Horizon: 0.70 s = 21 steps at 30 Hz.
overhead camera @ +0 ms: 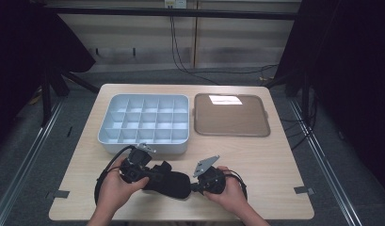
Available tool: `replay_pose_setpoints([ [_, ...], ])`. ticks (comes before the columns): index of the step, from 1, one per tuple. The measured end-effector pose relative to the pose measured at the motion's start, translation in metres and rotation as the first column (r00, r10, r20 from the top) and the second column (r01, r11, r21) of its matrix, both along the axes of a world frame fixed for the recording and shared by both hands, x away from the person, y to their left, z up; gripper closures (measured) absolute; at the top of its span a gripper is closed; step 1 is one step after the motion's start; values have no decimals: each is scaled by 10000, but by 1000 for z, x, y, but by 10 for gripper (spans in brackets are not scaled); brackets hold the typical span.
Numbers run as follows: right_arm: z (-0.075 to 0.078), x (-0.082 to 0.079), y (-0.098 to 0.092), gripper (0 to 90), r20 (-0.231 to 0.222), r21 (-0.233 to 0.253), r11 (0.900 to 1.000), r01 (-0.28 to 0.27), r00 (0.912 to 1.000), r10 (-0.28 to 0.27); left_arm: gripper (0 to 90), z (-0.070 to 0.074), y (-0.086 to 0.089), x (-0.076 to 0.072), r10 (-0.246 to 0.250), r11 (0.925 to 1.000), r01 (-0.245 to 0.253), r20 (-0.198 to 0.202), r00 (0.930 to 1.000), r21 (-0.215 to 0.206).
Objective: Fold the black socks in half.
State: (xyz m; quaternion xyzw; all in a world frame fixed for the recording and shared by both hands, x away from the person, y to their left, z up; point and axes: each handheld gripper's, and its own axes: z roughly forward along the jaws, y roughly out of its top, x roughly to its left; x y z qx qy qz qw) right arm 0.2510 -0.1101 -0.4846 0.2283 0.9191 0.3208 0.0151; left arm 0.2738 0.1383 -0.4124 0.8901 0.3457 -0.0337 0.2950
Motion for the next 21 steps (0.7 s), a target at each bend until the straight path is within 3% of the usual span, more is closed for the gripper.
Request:
replay_pose_setpoints([
  [4,-1,1,0,900,0,-40,10000,-16,10000,16,775,-4,-14,-4,-281,9996,281,-78,9996,57],
  [8,-2,2,0,900,39,-62,10000,-33,10000,33,775,-22,-35,-6,-656,9964,672,-317,9973,525],
  [12,-2,2,0,900,54,-64,10000,-64,10000,64,774,-31,-44,-7,-798,9944,822,-369,9961,671],
  [17,-3,3,-1,900,82,-141,9998,-110,9999,111,775,-36,-54,-7,-541,9949,543,-53,9985,854],
  [21,-3,3,-1,900,81,-139,9999,-56,10000,57,771,-39,-59,-9,-635,9931,613,188,9978,996],
])
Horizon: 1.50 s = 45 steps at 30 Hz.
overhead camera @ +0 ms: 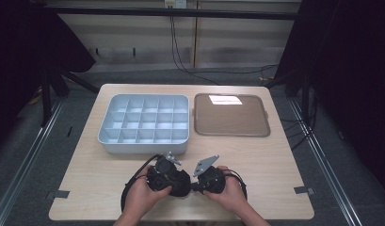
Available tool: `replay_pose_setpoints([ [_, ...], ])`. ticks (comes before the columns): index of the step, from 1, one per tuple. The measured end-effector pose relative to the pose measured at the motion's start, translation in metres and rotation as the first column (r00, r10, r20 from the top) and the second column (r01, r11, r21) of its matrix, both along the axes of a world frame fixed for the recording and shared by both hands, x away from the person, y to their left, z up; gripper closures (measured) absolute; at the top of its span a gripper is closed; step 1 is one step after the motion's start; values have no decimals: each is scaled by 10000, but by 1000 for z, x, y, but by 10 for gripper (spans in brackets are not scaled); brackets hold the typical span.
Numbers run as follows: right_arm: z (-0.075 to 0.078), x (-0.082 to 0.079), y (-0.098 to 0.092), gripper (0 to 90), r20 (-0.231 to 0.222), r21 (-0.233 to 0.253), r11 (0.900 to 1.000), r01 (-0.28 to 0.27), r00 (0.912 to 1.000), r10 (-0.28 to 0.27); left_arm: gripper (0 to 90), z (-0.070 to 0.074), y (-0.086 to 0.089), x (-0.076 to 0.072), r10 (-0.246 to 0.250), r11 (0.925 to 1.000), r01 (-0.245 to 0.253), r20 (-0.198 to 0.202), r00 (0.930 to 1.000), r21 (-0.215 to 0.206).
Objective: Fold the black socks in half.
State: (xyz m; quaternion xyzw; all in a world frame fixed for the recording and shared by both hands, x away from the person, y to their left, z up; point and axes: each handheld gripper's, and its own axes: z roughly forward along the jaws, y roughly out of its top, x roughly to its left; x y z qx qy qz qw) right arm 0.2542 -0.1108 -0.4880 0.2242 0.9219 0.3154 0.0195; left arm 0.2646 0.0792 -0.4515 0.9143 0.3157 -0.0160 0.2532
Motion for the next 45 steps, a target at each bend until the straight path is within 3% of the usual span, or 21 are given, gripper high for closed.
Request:
replay_pose_setpoints([
  [9,1,-1,0,900,17,60,10000,30,10000,-30,711,-5,-2,-2,-249,9997,249,-96,9996,-60],
  [12,2,-1,-2,900,41,49,10000,35,10000,-35,645,0,0,-3,-306,9994,304,-137,9994,-163],
  [14,3,-1,-3,900,62,34,10000,4,10000,-5,612,7,4,-2,-265,9983,258,-135,9996,-514],
  [18,3,0,-4,900,60,79,10000,-1,10000,0,579,15,10,0,-279,9976,276,-45,9996,-631],
  [19,3,0,-4,900,73,89,10000,-5,10000,4,557,17,13,2,-87,9964,89,24,10000,-843],
  [23,4,-1,-4,900,-29,106,9999,105,9999,-105,522,23,24,7,240,9950,-222,172,9996,-970],
  [24,3,-2,-4,900,-11,156,9997,162,9999,-161,514,25,33,11,622,9926,-586,313,9976,-1067],
  [28,3,-1,-4,900,46,70,10000,58,10000,-58,500,25,47,18,1208,9877,-1161,396,9919,-1049],
  [30,3,-1,-3,900,13,76,10000,47,10000,-47,498,19,56,22,1564,9829,-1541,151,9876,-1005],
  [38,2,0,-2,900,4,113,9999,77,10000,-77,468,2,55,25,1680,9824,-1702,-334,9852,-770],
  [41,2,0,-3,900,12,105,9999,62,10000,-62,471,-3,56,26,1821,9795,-1856,-492,9820,-780],
  [42,2,0,-3,900,-29,97,9999,104,9999,-103,508,-4,57,26,1705,9824,-1739,-537,9839,-678],
  [44,3,0,-4,900,45,94,9999,103,9999,-103,661,-10,59,27,1858,9821,-1876,-740,9798,-181],
  [45,3,0,-4,900,45,94,9999,103,9999,-103,693,-10,59,27,1858,9821,-1876,-740,9798,-181],
])
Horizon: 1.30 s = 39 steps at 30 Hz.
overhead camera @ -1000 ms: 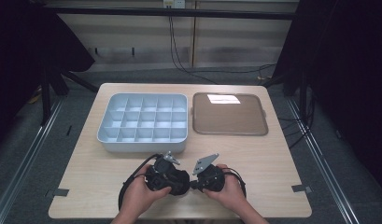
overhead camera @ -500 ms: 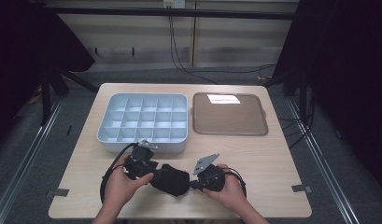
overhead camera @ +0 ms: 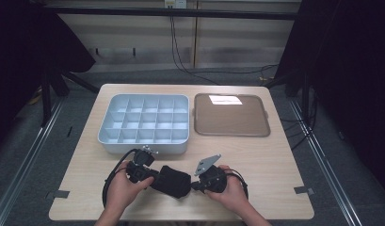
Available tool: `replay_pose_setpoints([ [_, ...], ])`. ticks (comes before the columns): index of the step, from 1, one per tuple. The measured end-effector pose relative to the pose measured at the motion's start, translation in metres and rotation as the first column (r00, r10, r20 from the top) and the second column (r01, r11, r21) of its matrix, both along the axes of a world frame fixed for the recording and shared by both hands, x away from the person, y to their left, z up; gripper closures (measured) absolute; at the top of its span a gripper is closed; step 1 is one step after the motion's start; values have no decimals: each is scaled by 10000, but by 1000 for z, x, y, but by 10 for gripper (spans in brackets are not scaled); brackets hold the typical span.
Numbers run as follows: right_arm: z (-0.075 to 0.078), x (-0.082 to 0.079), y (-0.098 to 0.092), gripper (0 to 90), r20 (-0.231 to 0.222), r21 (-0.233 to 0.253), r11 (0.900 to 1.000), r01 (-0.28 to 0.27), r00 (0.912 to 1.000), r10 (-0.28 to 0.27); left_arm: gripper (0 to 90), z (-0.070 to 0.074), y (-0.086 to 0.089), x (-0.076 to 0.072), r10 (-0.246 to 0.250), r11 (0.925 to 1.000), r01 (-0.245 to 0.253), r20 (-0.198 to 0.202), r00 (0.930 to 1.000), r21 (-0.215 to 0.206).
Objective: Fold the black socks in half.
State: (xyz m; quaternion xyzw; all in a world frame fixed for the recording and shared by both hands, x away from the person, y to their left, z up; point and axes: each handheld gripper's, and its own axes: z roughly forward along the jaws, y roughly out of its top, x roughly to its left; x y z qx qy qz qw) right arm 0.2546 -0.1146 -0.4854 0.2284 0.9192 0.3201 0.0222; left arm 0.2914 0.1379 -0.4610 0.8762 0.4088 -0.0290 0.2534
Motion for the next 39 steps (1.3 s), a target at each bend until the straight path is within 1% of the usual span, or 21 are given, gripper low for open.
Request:
replay_pose_setpoints([
  [1,0,0,0,900,-17,66,10000,58,10000,-58,693,-2,2,1,7,9999,-6,-90,10000,123],
  [2,2,0,-1,900,4,32,10000,83,10000,-83,725,-4,3,1,41,9999,-39,-171,9998,115],
  [5,7,2,-3,900,83,86,9999,121,9999,-122,759,-5,5,2,108,9999,-108,-293,9995,9],
  [7,11,3,-4,900,147,93,9998,165,9998,-166,800,-6,6,3,91,9999,-95,-439,9990,-99],
  [8,12,4,-4,900,169,82,9998,160,9997,-161,808,-6,6,3,91,9999,-95,-439,9990,-99],
  [9,13,4,-3,900,179,159,9996,245,9995,-248,814,-7,7,4,157,9996,-168,-509,9986,-211],
  [10,15,5,-3,900,188,114,9997,221,9996,-223,818,-7,7,4,162,9996,-174,-538,9984,-218],
  [12,16,5,-3,900,151,128,9997,226,9996,-227,821,-7,8,4,164,9996,-176,-539,9984,-228],
  [16,23,8,3,900,318,154,9997,163,9994,-168,830,-5,7,3,147,9998,-154,-478,9987,-142],
  [18,25,10,6,900,414,219,9997,63,9991,-72,837,-4,7,3,189,9996,-201,-535,9984,-212],
  [19,26,10,8,900,391,222,9997,85,9992,-94,839,-3,7,3,177,9997,-188,-561,9983,-183],
  [20,28,12,11,900,474,167,9999,30,9989,-38,841,-2,8,3,187,9996,-197,-570,9982,-179],
  [24,32,14,11,900,540,212,9998,1,9985,-12,845,2,8,3,192,9995,-206,-597,9980,-219],
  [25,33,15,10,900,531,220,9997,90,9985,-101,845,4,9,3,74,9998,-85,-576,9983,-192],
  [27,35,15,8,900,496,234,9995,218,9985,-229,845,7,8,2,141,9995,-156,-570,9983,-273],
  [28,35,16,7,900,541,260,9995,165,9984,-179,846,8,9,2,-20,9998,8,-579,9983,-211],
  [32,35,15,5,900,576,302,9994,179,9982,-196,846,11,7,0,23,9997,-35,-486,9988,-240],
  [34,36,14,5,900,584,342,9993,167,9981,-187,846,13,6,0,-81,9997,69,-513,9986,-247],
  [35,39,14,6,900,639,364,9993,119,9979,-142,846,15,5,0,-28,9995,12,-505,9987,-302],
  [37,41,14,7,900,694,397,9992,53,9976,-80,846,16,5,0,-28,9995,12,-502,9987,-323],
  [39,44,13,13,900,802,491,9988,-90,9968,50,846,17,5,-1,-43,9994,25,-536,9986,-338],
])
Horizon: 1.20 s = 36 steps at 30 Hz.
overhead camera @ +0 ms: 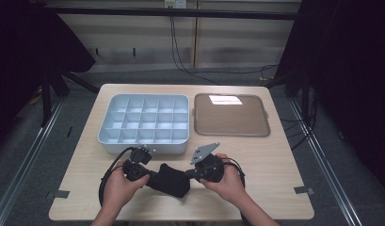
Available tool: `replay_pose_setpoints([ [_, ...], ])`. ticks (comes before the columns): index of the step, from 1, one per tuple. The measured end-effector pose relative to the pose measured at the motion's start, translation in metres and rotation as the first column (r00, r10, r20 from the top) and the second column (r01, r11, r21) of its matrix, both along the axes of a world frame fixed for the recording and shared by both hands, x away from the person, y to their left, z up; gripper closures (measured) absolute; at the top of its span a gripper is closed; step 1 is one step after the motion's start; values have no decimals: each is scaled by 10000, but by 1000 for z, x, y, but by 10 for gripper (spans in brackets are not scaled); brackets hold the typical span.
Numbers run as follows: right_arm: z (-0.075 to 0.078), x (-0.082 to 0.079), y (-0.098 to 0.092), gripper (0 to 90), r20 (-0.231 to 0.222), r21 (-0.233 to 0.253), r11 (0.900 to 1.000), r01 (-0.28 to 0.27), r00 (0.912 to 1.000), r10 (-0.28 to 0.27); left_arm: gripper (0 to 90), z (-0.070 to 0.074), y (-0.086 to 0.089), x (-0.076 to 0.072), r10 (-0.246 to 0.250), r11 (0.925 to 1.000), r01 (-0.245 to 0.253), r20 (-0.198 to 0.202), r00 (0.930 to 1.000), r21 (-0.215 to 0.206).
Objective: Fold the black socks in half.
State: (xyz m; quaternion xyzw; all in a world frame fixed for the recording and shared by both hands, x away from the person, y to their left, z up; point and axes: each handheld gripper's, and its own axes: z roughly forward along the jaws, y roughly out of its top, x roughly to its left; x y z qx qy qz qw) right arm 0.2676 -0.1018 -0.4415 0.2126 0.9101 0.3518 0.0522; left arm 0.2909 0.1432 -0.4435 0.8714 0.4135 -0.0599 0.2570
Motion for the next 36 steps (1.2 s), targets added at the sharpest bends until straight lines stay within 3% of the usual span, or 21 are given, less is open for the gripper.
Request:
replay_pose_setpoints([
  [6,-1,0,15,900,-96,47,9998,-194,9998,195,846,3,-3,-1,-67,9999,67,33,10000,-123],
  [13,-28,2,38,900,-493,-186,9991,-393,9980,384,845,9,-7,-4,-384,9989,388,157,9991,-263],
  [18,-39,3,42,900,-617,-307,9989,-348,9976,329,846,10,-9,-6,-486,9985,489,145,9987,-248],
  [30,-42,3,50,900,-386,-160,9996,-216,9990,209,847,14,-15,-9,-820,9957,826,175,9965,-410],
  [36,-42,3,49,900,-397,-72,9997,-217,9990,214,848,12,-12,-8,-439,9979,446,171,9989,-469],
])
